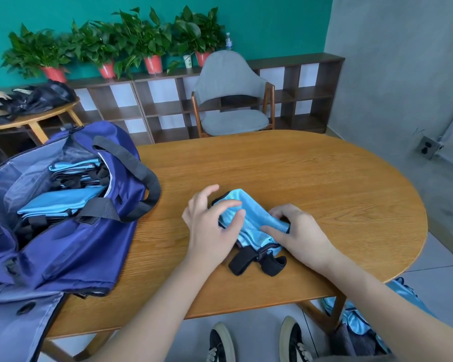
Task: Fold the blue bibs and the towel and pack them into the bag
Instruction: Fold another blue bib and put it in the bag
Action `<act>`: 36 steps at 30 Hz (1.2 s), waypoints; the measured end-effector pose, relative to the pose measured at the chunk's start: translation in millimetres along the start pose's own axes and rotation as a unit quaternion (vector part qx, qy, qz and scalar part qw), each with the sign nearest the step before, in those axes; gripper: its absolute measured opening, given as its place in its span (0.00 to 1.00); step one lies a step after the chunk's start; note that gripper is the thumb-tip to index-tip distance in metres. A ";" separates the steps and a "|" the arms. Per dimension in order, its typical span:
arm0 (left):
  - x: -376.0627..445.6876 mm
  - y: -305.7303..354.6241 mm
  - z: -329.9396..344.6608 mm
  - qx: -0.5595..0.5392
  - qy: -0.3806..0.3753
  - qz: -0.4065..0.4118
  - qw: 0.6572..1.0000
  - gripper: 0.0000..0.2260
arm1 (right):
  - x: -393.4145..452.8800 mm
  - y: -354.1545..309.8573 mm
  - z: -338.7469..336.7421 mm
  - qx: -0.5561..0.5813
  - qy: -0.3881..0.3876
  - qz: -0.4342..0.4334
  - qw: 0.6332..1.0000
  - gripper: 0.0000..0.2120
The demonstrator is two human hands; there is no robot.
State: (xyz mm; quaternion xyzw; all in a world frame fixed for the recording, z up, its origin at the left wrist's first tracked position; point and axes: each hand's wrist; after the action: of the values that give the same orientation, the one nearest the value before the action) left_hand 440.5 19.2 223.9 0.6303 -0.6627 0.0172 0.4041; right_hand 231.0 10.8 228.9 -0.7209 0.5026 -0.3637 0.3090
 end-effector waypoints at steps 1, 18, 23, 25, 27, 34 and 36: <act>2.0 -3.6 -3.2 -0.047 -0.016 -0.027 0.998 0.04 | -2.2 -2.4 -1.5 0.030 0.003 -0.005 1.000 0.10; 8.3 -2.6 -33.6 -0.282 -0.264 -0.101 0.917 0.09 | -8.0 -7.6 -15.6 0.346 0.043 0.049 0.936 0.11; 4.3 -6.1 -29.9 -0.278 -0.183 -0.112 0.936 0.14 | -11.4 -14.8 -11.8 0.338 0.000 0.049 0.940 0.26; 4.7 -6.6 -29.7 -0.279 -0.165 -0.116 0.939 0.14 | -12.0 -13.8 -10.8 0.342 -0.015 0.035 0.939 0.26; 4.6 -6.7 -29.1 -0.266 -0.154 -0.111 0.945 0.14 | -10.5 -10.5 -11.1 0.306 -0.013 0.020 0.952 0.19; -0.7 -2.8 -29.4 -0.191 -0.189 -0.051 0.962 0.14 | -5.9 2.1 -11.2 0.251 0.015 0.014 0.968 0.09; -4.1 -0.9 -32.2 -0.178 -0.237 -0.048 0.954 0.15 | -6.6 1.3 -10.8 0.233 0.031 0.013 0.972 0.10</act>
State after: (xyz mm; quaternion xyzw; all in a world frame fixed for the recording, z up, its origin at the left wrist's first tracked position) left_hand 457.2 39.5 242.9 0.5648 -0.7010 -0.2704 0.3413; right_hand 219.8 15.8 232.2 -0.6107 0.4228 -0.4885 0.4578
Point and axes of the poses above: each hand's wrist, its own x-axis towards the middle knuckle, its own z-axis out of the palm, y = z × x, and after that the axes turned 12 degrees about x, right-handed
